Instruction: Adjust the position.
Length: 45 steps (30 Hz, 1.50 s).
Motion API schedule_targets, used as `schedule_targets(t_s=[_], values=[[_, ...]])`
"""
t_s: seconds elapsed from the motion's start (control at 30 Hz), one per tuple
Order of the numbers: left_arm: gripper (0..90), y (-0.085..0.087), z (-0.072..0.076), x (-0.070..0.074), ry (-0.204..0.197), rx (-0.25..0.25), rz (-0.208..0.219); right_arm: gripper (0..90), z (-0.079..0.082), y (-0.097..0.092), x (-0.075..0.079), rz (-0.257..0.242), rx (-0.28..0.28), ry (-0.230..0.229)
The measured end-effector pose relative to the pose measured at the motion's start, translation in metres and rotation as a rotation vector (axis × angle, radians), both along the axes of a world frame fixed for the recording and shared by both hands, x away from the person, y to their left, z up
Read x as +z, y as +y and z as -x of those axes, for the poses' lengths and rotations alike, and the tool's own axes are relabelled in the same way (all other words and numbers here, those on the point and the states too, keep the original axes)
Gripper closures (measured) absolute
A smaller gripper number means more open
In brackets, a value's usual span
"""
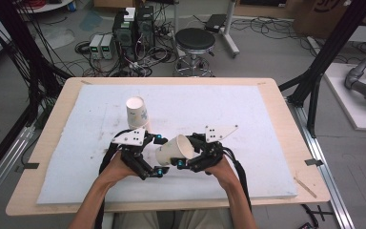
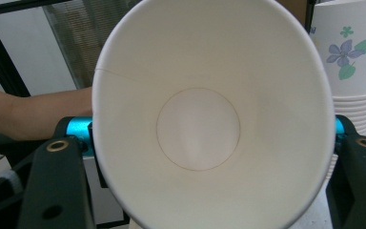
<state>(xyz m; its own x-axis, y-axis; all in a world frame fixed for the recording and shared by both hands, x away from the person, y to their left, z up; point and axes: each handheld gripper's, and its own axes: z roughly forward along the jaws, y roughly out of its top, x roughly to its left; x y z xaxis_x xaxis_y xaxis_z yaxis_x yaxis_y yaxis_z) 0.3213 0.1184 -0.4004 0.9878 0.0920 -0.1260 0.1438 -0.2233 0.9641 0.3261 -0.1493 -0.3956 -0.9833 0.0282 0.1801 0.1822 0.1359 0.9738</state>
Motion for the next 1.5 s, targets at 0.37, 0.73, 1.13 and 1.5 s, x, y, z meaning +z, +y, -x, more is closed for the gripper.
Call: schedule_targets(t_s=[0.37, 0.73, 1.13, 1.5], values=[[1.7, 0.006, 0.002, 0.001, -0.038, 0.071, -0.077, 30.9, 0.000, -0.004, 0.002, 0.025, -0.021, -0.001], [1.7, 0.028, 0.009, -0.004, -0.046, 0.183, -0.166, 30.9, -0.005, -0.013, 0.010, 0.143, -0.102, -0.013], [1.7, 0.069, 0.019, -0.023, -0.037, 0.399, -0.207, 31.0, -0.021, -0.014, 0.028, 0.369, -0.299, -0.028], [1.7, 0.099, 0.029, -0.040, -0.041, 0.656, -0.193, 31.0, -0.042, -0.003, 0.034, 0.613, -0.451, -0.013]])
